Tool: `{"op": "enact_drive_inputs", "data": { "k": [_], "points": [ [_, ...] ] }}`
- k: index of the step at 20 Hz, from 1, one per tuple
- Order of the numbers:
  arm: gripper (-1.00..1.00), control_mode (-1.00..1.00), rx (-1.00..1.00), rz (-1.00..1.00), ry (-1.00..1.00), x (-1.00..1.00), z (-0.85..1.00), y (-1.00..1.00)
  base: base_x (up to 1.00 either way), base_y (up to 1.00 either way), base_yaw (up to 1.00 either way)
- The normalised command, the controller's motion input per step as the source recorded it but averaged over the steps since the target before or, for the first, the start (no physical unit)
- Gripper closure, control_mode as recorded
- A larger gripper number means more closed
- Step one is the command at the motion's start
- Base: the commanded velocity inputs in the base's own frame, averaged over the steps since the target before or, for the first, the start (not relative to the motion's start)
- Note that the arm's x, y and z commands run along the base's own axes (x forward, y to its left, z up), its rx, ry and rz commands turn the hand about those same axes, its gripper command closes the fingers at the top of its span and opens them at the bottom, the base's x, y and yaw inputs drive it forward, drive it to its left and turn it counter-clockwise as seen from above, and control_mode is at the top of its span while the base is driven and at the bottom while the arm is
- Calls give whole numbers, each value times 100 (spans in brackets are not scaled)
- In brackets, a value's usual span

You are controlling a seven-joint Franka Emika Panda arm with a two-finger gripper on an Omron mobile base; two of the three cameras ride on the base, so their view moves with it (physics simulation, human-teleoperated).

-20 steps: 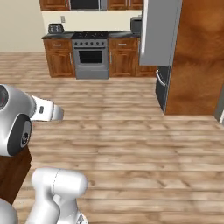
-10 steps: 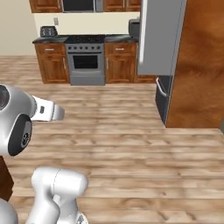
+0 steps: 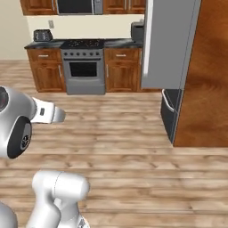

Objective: Take the cheese, steak, and cucumber from the fridge and place them on the plate on the dining counter to create an appetizer plate.

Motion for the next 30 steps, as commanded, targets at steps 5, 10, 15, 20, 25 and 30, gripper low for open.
{"op": "enact_drive_inputs", "data": {
  "k": [5, 10, 15, 20, 25, 30],
  "points": [
    [-100, 100, 0, 0, 0, 0, 0, 0, 100, -31, 0],
    [-100, 100, 0, 0, 0, 0, 0, 0, 100, -27, -1],
    [-100, 100, 0, 0, 0, 0, 0, 0, 100, 0, -12],
    [-100, 100, 0, 0, 0, 0, 0, 0, 68, 34, -37],
    [-100, 100, 0, 0, 0, 0, 0, 0, 25, 35, -52],
    [-100, 100, 0, 0, 0, 0, 0, 0, 3, 75, -51]
  ]
}}
